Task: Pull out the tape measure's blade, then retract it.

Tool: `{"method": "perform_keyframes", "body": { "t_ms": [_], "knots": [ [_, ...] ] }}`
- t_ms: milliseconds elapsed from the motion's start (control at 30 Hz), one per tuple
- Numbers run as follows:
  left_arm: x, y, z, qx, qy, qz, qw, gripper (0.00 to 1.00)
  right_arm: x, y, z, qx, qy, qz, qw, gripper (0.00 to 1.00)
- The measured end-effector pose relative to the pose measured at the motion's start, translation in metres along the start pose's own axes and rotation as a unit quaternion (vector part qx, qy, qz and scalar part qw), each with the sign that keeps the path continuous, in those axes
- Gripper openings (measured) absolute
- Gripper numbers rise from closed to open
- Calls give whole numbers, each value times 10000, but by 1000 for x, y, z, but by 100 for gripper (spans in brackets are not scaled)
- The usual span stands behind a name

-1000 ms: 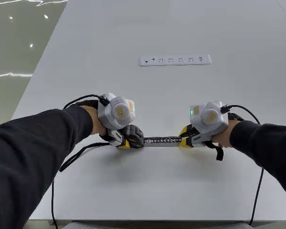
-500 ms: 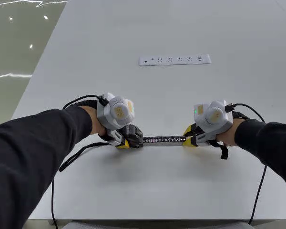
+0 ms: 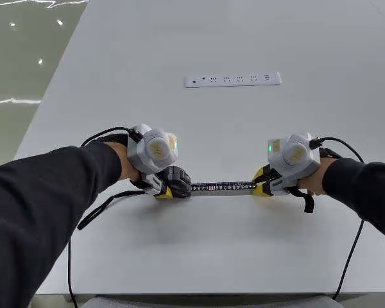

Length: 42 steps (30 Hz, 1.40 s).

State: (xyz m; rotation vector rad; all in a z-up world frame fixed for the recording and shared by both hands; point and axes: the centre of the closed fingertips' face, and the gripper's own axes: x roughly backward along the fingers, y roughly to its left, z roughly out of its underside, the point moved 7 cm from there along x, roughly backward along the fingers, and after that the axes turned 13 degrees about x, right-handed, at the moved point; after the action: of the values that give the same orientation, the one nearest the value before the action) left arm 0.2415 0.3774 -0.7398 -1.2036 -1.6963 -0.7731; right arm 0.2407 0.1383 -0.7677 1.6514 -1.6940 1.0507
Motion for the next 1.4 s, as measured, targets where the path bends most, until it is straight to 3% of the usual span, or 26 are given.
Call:
{"method": "perform_keyframes", "body": {
  "t_ms": [1067,1233,1400],
  "knots": [
    [-1,0,-1,4,23,-17,10000,34,24,8,28,-127,202,72,9997,11],
    [-1,0,0,6,13,-23,10000,34,27,4,35,-546,104,230,9982,9],
    [-1,0,-1,-28,19,-11,10000,34,26,6,31,-227,231,199,9993,9]
  ]
}}
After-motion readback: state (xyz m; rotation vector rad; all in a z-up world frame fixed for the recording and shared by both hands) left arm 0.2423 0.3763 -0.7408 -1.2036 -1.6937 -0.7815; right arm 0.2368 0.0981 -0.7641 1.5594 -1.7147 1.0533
